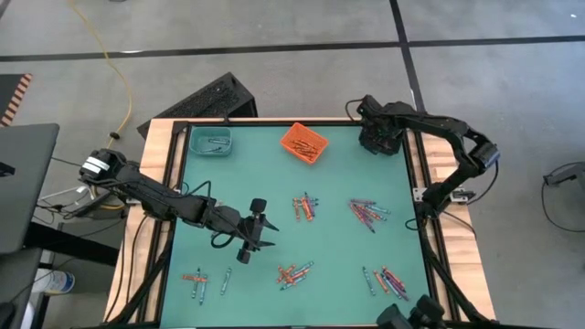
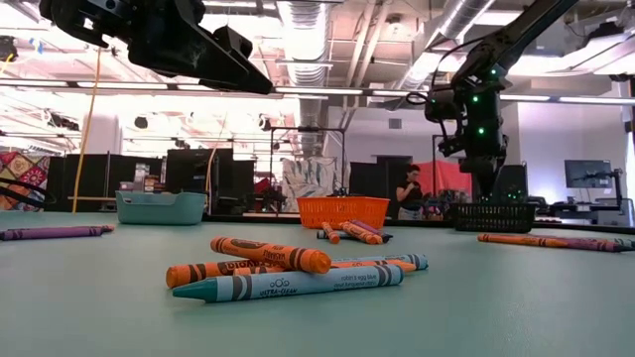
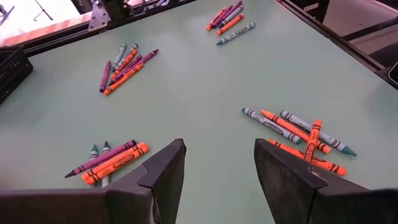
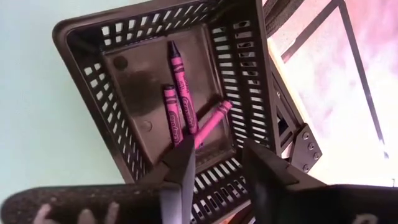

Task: Sort crayons
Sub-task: Put the violet crayon into the black bin

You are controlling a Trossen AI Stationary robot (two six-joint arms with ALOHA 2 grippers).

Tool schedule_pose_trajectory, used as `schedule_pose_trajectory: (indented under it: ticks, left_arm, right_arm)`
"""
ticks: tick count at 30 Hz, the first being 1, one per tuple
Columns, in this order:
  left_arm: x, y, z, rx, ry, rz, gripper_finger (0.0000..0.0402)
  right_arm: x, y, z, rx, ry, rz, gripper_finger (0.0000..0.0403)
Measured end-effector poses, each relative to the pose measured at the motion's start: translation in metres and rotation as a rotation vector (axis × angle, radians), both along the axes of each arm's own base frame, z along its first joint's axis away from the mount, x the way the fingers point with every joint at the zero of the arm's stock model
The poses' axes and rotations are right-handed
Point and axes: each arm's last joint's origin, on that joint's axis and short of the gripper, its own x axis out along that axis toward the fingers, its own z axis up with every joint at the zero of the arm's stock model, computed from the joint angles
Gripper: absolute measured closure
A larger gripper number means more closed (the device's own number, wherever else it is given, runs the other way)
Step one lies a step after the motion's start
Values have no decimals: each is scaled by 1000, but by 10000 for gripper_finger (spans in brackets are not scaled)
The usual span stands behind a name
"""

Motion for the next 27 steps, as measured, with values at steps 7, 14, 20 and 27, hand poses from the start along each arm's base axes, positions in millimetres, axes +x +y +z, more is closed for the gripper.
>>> schedule_pose_trajectory:
  ticks: [7,14,20,27]
  left_arm:
    - [0,0,0,-1,1,5,219]
    - [-1,2,-2,22,20,41,219]
    - [-1,4,-4,49,37,88,219]
    - [-2,4,-5,31,50,97,219]
  right_arm:
    - [9,16,12,-30,-38,33,266]
    - [26,62,35,33,-188,143,270]
    - [49,117,47,291,-417,319,270]
    - [73,199,46,428,-437,571,269]
